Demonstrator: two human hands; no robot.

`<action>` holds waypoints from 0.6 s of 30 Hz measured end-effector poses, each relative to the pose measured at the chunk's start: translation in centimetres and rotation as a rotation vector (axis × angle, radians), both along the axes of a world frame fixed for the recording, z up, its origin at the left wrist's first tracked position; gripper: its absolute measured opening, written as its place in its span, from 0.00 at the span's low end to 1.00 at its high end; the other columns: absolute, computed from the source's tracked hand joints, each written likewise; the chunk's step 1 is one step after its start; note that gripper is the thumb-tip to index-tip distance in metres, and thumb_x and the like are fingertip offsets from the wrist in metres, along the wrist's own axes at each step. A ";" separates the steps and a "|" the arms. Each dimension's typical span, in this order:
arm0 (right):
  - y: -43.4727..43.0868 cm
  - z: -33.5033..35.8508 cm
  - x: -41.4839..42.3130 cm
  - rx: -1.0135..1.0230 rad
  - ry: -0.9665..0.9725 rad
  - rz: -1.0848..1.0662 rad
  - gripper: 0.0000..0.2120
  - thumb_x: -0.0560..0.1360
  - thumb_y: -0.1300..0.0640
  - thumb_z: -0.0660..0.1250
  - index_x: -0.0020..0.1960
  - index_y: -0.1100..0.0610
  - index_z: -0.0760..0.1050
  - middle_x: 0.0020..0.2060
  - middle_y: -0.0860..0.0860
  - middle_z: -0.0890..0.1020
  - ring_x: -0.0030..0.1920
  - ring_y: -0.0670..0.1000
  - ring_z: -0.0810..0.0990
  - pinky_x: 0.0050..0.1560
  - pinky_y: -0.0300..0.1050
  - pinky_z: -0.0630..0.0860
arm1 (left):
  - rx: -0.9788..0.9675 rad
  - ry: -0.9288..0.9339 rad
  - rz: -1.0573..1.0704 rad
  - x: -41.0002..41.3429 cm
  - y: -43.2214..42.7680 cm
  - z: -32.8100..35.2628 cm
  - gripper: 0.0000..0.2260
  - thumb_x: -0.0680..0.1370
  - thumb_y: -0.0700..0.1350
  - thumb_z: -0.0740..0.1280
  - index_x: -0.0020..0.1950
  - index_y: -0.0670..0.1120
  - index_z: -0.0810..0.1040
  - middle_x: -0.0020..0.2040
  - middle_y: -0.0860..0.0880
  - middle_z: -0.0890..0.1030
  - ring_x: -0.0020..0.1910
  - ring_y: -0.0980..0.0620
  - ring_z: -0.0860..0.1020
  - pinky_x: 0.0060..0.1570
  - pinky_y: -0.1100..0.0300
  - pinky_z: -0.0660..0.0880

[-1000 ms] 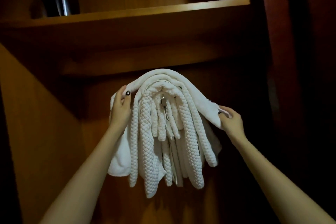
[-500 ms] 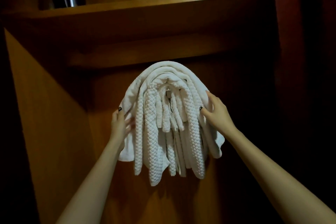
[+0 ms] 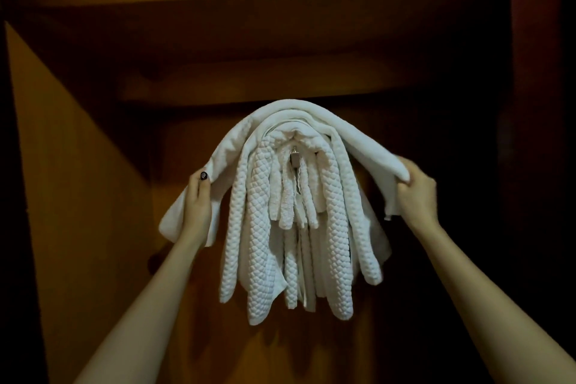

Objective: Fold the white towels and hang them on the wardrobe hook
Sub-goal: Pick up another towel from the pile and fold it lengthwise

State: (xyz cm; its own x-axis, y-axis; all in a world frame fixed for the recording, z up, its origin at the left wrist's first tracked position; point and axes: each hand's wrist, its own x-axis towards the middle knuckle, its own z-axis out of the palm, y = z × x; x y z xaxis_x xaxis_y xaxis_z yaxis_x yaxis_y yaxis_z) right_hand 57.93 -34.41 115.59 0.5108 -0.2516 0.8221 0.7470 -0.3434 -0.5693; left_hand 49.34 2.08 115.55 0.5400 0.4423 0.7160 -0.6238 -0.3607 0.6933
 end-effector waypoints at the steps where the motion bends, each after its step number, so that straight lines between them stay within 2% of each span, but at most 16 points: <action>1: -1.1 0.4 0.1 -0.003 -0.010 -0.013 0.26 0.72 0.71 0.56 0.65 0.53 0.76 0.50 0.46 0.80 0.50 0.46 0.77 0.44 0.36 0.72 | -0.004 -0.005 -0.012 -0.1 -0.3 0.4 0.13 0.83 0.54 0.52 0.66 0.58 0.69 0.65 0.53 0.74 0.65 0.56 0.72 0.67 0.52 0.68; 4: -3.7 -0.2 -0.1 -0.051 -0.004 0.049 0.28 0.72 0.70 0.54 0.66 0.50 0.74 0.48 0.40 0.79 0.45 0.43 0.78 0.39 0.32 0.73 | 0.001 -0.038 -0.017 -0.6 -1.6 2.2 0.11 0.84 0.52 0.52 0.63 0.57 0.70 0.55 0.61 0.76 0.53 0.71 0.75 0.51 0.71 0.71; 5: -3.9 -1.0 -0.3 -0.064 0.005 0.063 0.27 0.73 0.69 0.54 0.67 0.49 0.74 0.46 0.37 0.79 0.42 0.39 0.78 0.36 0.31 0.73 | 0.009 -0.051 -0.004 -0.8 -1.9 2.8 0.11 0.84 0.51 0.52 0.62 0.56 0.71 0.53 0.61 0.76 0.51 0.72 0.75 0.46 0.76 0.70; 7: -3.4 -3.2 -0.7 -0.104 0.029 0.065 0.28 0.74 0.69 0.55 0.66 0.47 0.74 0.45 0.37 0.80 0.39 0.36 0.76 0.31 0.28 0.73 | 0.045 -0.062 0.016 -1.2 -2.1 3.5 0.10 0.84 0.49 0.54 0.62 0.52 0.71 0.52 0.59 0.77 0.52 0.66 0.76 0.40 0.80 0.69; 8: -2.9 -4.2 -0.9 -0.133 0.032 0.052 0.27 0.74 0.69 0.56 0.65 0.45 0.75 0.47 0.39 0.81 0.42 0.36 0.77 0.31 0.29 0.74 | 0.070 -0.059 0.013 -1.3 -2.1 3.6 0.10 0.84 0.48 0.55 0.63 0.50 0.71 0.52 0.57 0.77 0.52 0.62 0.76 0.40 0.79 0.70; 9: -2.2 -5.1 -1.1 -0.163 0.024 0.025 0.26 0.75 0.68 0.57 0.65 0.43 0.75 0.50 0.42 0.81 0.46 0.39 0.78 0.36 0.31 0.76 | 0.101 -0.044 0.015 -1.5 -2.1 3.5 0.10 0.83 0.47 0.56 0.63 0.50 0.71 0.51 0.55 0.77 0.51 0.60 0.77 0.42 0.76 0.72; 11: -1.1 -6.0 -1.4 -0.184 0.011 -0.036 0.25 0.77 0.65 0.59 0.67 0.42 0.72 0.58 0.44 0.79 0.56 0.46 0.79 0.49 0.44 0.78 | 0.165 0.002 0.046 -1.7 -2.1 2.9 0.11 0.82 0.47 0.60 0.64 0.50 0.71 0.50 0.56 0.78 0.50 0.58 0.78 0.47 0.68 0.75; 13: -0.5 -6.2 -1.7 -0.168 0.020 -0.061 0.29 0.78 0.64 0.59 0.73 0.40 0.64 0.66 0.46 0.75 0.63 0.47 0.75 0.58 0.49 0.77 | 0.139 0.011 -0.025 -2.0 -2.0 1.8 0.15 0.81 0.45 0.61 0.68 0.49 0.69 0.50 0.57 0.79 0.50 0.59 0.79 0.45 0.69 0.74; 15: -0.1 -6.7 -2.2 -0.218 -0.001 -0.060 0.36 0.78 0.63 0.60 0.75 0.34 0.52 0.70 0.44 0.69 0.62 0.43 0.72 0.55 0.46 0.76 | 0.199 0.052 0.040 -2.2 -1.7 1.0 0.18 0.82 0.46 0.60 0.71 0.52 0.65 0.53 0.59 0.78 0.51 0.64 0.78 0.43 0.72 0.74; 16: 0.1 -7.1 -2.5 -0.276 -0.024 -0.051 0.38 0.79 0.63 0.60 0.75 0.32 0.48 0.71 0.43 0.66 0.60 0.42 0.71 0.53 0.45 0.76 | 0.240 0.084 0.116 -2.2 -1.4 0.9 0.20 0.81 0.46 0.61 0.73 0.53 0.63 0.52 0.59 0.77 0.51 0.62 0.78 0.45 0.70 0.74; 18: 0.4 -7.7 -2.9 -0.409 -0.047 -0.088 0.39 0.79 0.64 0.60 0.75 0.32 0.46 0.72 0.45 0.62 0.54 0.47 0.75 0.43 0.46 0.79 | 0.261 0.171 0.255 -2.3 -0.8 0.8 0.24 0.80 0.46 0.62 0.75 0.51 0.58 0.48 0.57 0.78 0.48 0.54 0.79 0.49 0.57 0.77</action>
State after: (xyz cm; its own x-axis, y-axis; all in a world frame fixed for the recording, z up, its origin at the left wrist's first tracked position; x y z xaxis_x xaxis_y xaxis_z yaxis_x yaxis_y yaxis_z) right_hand 55.05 -34.00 107.86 0.4611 0.0595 0.8853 0.7270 -0.5975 -0.3385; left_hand 47.01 1.33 116.35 0.5578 0.3922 0.7314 -0.3754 -0.6668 0.6438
